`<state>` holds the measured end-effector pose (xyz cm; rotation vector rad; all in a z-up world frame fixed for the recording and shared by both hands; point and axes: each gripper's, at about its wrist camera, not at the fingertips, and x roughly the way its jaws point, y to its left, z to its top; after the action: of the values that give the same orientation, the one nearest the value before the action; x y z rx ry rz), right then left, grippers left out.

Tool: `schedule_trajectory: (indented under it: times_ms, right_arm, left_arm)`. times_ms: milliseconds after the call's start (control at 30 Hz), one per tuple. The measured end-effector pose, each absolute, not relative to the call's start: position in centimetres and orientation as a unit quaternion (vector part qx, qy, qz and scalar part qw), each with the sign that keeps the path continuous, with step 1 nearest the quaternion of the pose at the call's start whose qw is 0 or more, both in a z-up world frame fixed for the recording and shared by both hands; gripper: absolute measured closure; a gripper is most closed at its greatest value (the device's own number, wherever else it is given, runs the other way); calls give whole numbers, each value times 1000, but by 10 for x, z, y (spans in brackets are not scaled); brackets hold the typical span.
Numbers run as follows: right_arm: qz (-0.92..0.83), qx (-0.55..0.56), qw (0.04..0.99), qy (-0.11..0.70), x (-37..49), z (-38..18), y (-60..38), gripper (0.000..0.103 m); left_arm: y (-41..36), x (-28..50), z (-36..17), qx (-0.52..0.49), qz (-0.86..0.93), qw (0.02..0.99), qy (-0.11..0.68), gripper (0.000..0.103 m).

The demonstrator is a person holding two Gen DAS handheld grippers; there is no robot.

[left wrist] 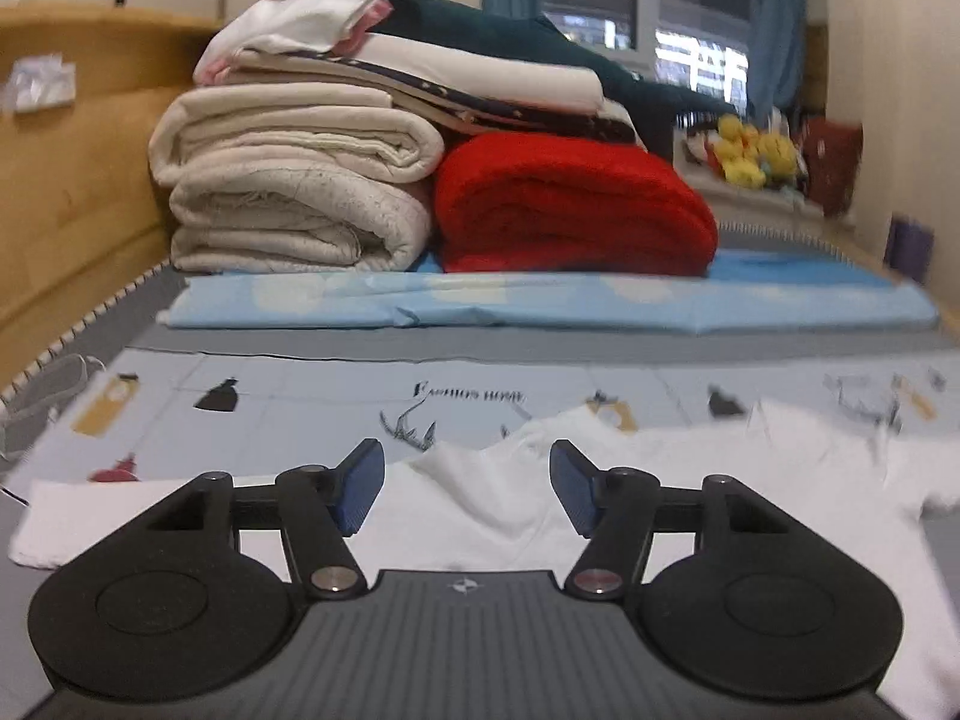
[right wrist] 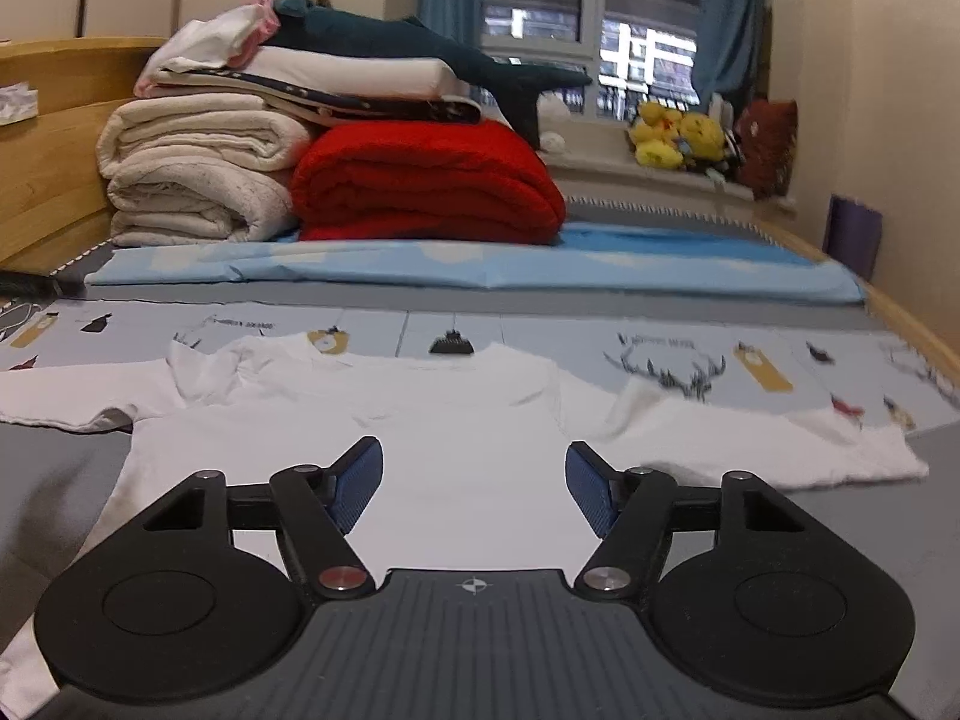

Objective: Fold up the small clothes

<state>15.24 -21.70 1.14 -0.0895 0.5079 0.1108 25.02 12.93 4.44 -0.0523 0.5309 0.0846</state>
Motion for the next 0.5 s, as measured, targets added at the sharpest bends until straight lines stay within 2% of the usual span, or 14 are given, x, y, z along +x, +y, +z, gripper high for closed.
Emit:
schedule_trajectory:
  times_ms: [67, 167, 333, 500]
  right_arm:
    - [60, -51, 967, 241, 151, 16, -212, 35]
    - [74, -55, 967, 238, 156, 26, -205, 35]
    - [74, -63, 972, 214, 178, 54, -184, 34]
    - [94, -15, 972, 213, 226, 81, -154, 34]
  left_arm:
    - [135, 253, 46, -33, 42, 966, 253, 44]
    - [141, 257, 46, -31, 42, 966, 253, 48]
    - [143, 257, 40, -16, 39, 965, 257, 49]
    - [151, 258, 33, -23, 44, 960, 275, 50]
